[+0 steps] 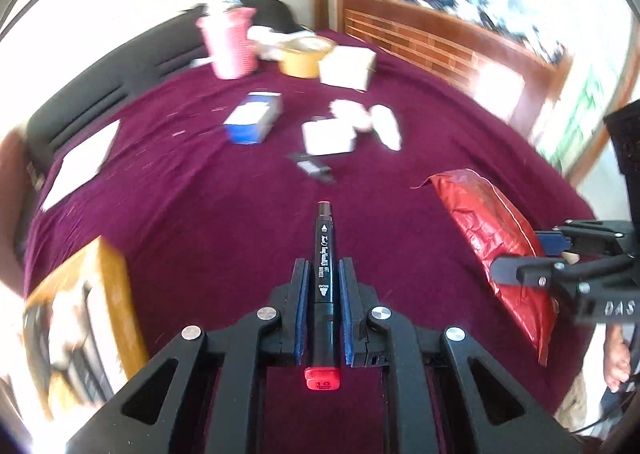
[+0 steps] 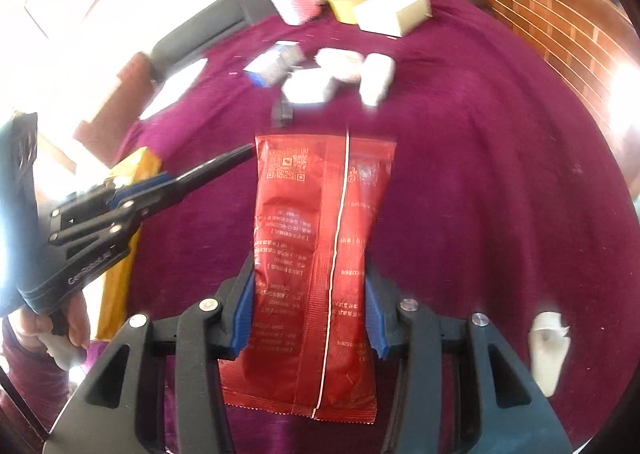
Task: Organize objects
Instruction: 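Lower the red packet and red-capped marker into the tray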
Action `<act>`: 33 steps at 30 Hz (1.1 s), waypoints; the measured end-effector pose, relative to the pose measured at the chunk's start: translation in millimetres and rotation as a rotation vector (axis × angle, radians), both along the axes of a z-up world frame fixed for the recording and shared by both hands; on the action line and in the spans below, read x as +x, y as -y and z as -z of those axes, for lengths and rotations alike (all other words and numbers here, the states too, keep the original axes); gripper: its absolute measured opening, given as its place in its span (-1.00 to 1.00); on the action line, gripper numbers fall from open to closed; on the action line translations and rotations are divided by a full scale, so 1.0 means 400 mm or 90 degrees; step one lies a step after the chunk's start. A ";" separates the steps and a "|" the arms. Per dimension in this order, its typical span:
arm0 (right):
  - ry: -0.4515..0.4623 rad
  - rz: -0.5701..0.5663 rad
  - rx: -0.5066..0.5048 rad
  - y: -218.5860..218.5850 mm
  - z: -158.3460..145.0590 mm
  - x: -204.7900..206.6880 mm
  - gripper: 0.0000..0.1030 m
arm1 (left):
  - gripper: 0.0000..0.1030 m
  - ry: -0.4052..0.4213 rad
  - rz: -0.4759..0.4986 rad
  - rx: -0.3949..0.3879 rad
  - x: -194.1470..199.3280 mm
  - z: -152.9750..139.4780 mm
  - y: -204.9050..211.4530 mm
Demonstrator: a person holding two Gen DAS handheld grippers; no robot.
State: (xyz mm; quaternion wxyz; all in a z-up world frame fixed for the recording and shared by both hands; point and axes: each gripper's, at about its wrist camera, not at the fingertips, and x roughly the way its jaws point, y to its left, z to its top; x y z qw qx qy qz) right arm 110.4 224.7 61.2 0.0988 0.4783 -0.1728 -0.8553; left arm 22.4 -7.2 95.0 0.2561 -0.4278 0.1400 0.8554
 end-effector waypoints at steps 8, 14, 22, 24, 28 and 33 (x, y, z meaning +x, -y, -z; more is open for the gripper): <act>-0.020 -0.098 -0.013 0.192 -0.065 -0.005 -0.15 | -0.78 -0.062 -0.122 0.055 0.108 -0.119 0.320; -0.009 -0.200 -0.040 0.400 -0.082 -0.045 -0.14 | -0.78 -0.083 -0.242 0.028 0.154 -0.118 0.546; 0.067 -0.286 -0.057 0.654 -0.017 -0.086 -0.14 | -0.78 -0.039 -0.343 -0.005 0.149 0.024 0.702; 0.086 -0.297 -0.059 0.704 0.005 -0.092 -0.14 | -0.78 -0.017 -0.344 0.005 0.139 0.065 0.720; 0.108 -0.298 -0.057 0.776 0.034 -0.110 -0.14 | -0.78 -0.004 -0.349 0.008 0.129 0.115 0.725; 0.126 -0.282 -0.049 0.824 0.057 -0.157 -0.14 | -0.78 -0.003 -0.362 0.001 0.148 0.122 0.744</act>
